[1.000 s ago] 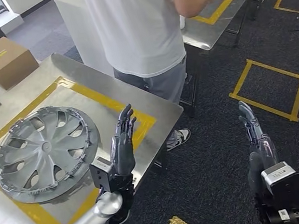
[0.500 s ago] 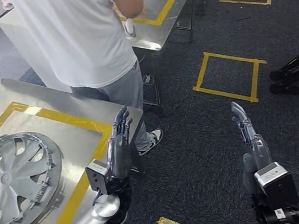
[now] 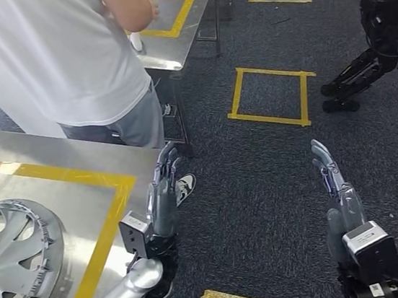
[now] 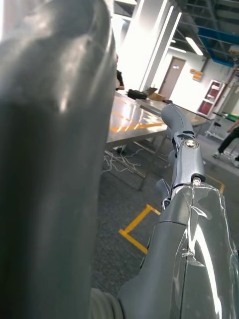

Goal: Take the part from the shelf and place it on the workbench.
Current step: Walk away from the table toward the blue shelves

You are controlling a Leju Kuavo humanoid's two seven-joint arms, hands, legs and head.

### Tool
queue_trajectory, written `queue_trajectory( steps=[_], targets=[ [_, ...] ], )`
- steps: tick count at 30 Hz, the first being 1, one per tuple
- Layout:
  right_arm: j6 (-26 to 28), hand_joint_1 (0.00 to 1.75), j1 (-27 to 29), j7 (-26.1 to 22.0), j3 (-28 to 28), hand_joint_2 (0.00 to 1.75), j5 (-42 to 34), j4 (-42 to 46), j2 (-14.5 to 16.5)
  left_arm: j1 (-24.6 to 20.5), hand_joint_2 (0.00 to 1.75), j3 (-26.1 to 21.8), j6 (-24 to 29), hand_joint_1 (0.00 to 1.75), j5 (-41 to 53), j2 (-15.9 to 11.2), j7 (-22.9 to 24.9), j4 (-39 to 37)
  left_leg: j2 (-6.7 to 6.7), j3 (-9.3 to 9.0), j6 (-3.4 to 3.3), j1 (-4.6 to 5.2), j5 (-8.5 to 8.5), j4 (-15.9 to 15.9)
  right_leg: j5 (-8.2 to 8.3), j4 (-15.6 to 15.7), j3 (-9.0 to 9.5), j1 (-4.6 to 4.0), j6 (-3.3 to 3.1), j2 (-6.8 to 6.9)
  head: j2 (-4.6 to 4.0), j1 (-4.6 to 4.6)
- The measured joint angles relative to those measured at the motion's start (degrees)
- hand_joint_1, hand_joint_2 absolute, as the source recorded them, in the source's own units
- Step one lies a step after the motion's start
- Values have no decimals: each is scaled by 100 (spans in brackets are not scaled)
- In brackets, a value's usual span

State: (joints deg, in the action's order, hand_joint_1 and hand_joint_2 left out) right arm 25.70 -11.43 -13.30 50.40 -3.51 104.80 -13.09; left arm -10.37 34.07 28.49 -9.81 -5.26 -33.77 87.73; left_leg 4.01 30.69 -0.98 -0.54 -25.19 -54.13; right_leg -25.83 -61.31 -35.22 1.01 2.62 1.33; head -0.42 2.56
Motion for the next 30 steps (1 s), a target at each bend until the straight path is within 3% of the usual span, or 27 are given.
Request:
queue_trajectory(
  steps=[2,3,6,7,8,10,12,13,14,15,17,19,21,23,25,27,28,29,30],
  targets=[
    [-1,0,-7,-1,2,0,0,2,0,-6,0,0,1,0,3,0,0,0,76,-20,55,23,-23,-9,127,559,311,-37,-49,115,0,-2],
    [-4,0,-12,-3,6,0,-2,2,0,-7,0,0,9,0,5,-1,1,0,108,-23,79,37,-23,-10,102,613,341,-57,-82,120,0,-1],
    [-31,0,-48,-20,20,0,-34,-10,1,-1,0,0,32,0,4,-6,6,3,183,-39,163,34,-42,-19,133,619,339,-65,-190,-35,0,1],
    [-42,0,-73,-34,22,0,-50,-15,3,-2,0,0,33,0,2,-13,8,8,99,-4,193,22,-123,-119,145,631,342,-60,-224,-81,0,9],
    [-52,0,-105,-48,25,0,-69,-21,8,0,0,0,34,0,-1,-21,9,13,-20,88,214,12,-258,-331,159,644,345,-53,-254,-127,0,21],
    [-68,0,-167,-81,32,0,-101,-44,19,19,0,0,34,0,-4,-44,9,19,-291,474,219,8,-626,-1123,178,648,331,-63,-296,-229,0,60],
    [-71,0,-197,-104,40,0,-128,-75,24,47,0,0,33,0,-6,-65,9,20,-361,824,191,18,-767,-1727,189,647,320,-93,-319,-360,0,84],
    [-70,0,-203,-110,43,0,-137,-87,24,54,0,0,32,0,-7,-73,9,20,-376,852,163,26,-668,-1710,192,647,320,-110,-324,-431,0,88],
    [-70,0,-210,-115,45,0,-142,-96,25,56,0,0,32,0,-7,-78,9,22,-406,764,125,39,-468,-1458,195,647,326,-124,-328,-505,0,91],
    [-70,0,-221,-118,48,0,-145,-101,27,53,0,0,32,0,-7,-82,9,27,-477,591,77,54,-217,-1043,197,648,334,-134,-329,-578,0,93],
    [-70,0,-247,-120,51,0,-145,-104,34,40,0,0,32,0,-5,-89,10,41,-697,262,-9,74,100,-294,208,648,324,-133,-315,-711,0,76],
    [-70,0,-259,-121,57,0,-142,-109,40,27,0,0,32,0,-1,-94,16,52,-773,155,-42,93,138,-38,230,656,287,-98,-274,-826,0,91],
    [-69,0,-256,-124,63,0,-131,-111,42,13,0,0,32,0,4,-94,25,64,-640,112,-45,87,169,59,243,675,254,-78,-225,-905,0,131],
    [-66,0,-268,-132,65,0,-114,-111,42,-10,0,0,27,0,10,-89,31,79,-486,34,-52,46,204,182,79,431,123,-106,-171,-713,0,102],
    [-63,0,-282,-135,66,0,-104,-119,42,-15,0,0,20,0,14,-86,34,88,-335,-7,-59,36,205,225,-280,-296,-218,-98,-108,-375,0,48],
    [-62,0,-270,-131,68,0,-103,-130,43,-3,0,0,14,0,14,-90,36,90,-187,-13,-53,37,186,215,-490,-945,-535,-38,-47,-211,0,24],
    [-58,0,-261,-129,69,0,-99,-135,43,-3,0,0,7,0,14,-91,42,90,-116,-17,-39,32,171,205,-440,-978,-553,-3,-15,-170,0,22],
    [-52,0,-256,-128,69,0,-95,-139,43,-9,0,0,-2,0,15,-90,49,90,-49,-25,-18,22,151,188,-291,-776,-450,30,16,-130,0,18],
    [-43,0,-254,-128,69,0,-91,-142,43,-21,0,0,-13,0,16,-89,57,90,15,-36,12,8,120,159,-80,-372,-240,59,49,-57,0,16]
  ],
)
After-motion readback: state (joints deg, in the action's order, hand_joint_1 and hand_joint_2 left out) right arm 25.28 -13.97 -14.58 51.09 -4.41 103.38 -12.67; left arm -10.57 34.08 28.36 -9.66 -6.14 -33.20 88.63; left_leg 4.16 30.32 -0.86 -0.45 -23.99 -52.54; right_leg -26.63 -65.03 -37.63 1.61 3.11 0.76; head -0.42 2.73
